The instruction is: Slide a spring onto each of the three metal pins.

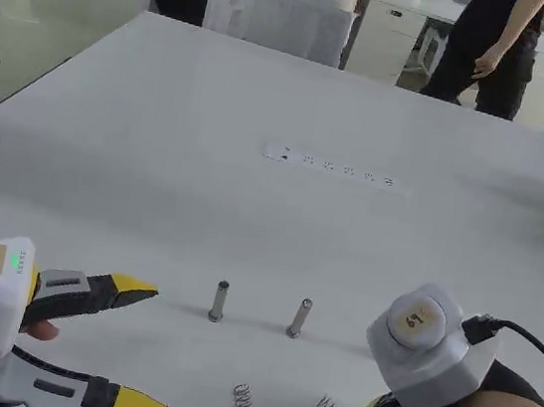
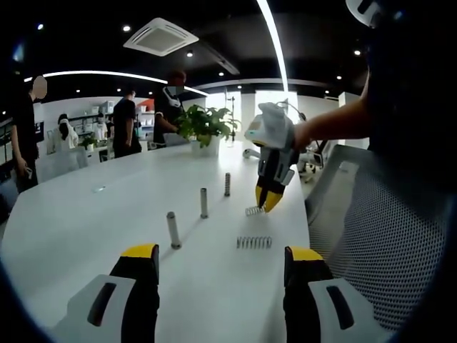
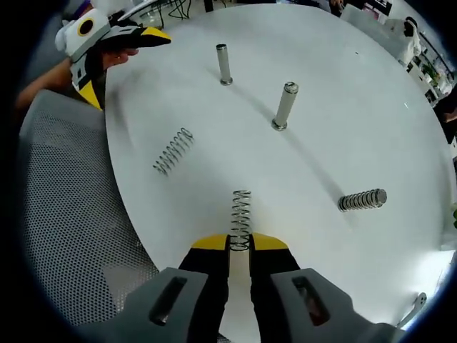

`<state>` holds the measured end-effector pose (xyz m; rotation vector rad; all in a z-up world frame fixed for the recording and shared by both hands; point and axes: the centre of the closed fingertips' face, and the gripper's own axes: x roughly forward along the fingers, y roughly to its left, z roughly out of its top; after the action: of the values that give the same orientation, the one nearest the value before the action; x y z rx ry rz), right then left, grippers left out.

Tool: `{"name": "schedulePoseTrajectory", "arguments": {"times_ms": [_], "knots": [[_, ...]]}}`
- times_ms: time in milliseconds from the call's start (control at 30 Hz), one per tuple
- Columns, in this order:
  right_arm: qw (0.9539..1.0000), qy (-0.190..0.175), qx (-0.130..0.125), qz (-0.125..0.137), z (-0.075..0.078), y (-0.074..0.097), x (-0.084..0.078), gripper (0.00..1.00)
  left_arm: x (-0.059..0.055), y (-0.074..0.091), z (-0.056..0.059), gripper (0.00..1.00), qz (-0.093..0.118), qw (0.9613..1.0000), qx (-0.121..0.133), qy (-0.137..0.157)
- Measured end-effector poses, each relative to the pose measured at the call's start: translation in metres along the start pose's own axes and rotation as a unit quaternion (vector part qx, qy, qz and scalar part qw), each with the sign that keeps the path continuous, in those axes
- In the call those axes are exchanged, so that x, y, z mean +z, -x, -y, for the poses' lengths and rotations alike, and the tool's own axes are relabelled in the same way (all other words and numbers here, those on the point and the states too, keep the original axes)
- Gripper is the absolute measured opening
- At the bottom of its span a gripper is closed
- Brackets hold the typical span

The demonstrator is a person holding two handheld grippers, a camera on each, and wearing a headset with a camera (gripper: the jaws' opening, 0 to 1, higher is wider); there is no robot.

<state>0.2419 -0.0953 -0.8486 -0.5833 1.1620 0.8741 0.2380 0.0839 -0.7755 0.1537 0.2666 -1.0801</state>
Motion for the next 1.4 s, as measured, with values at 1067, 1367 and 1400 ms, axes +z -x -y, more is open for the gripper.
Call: {"name": "schedulePoseTrajectory", "arguments": {"times_ms": [1067, 1367, 1400], "knots": [[0.9873, 0.158, 0.017, -0.001, -0.029, 0.035, 0.073, 0.07, 0.010, -0.007, 0.001, 0.62, 0.008, 0.9997, -0.020, -0.007], [0.9782, 0.206, 0.026, -0.004, -0.043, 0.037, 0.090, 0.07, 0.019, -0.016, 0.006, 0.55, 0.011, 0.9991, -0.038, -0.019], [0.9771, 0.211, 0.027, -0.003, -0.044, 0.038, 0.092, 0.07, 0.020, -0.018, 0.008, 0.54, 0.011, 0.9989, -0.041, -0.020]]}}
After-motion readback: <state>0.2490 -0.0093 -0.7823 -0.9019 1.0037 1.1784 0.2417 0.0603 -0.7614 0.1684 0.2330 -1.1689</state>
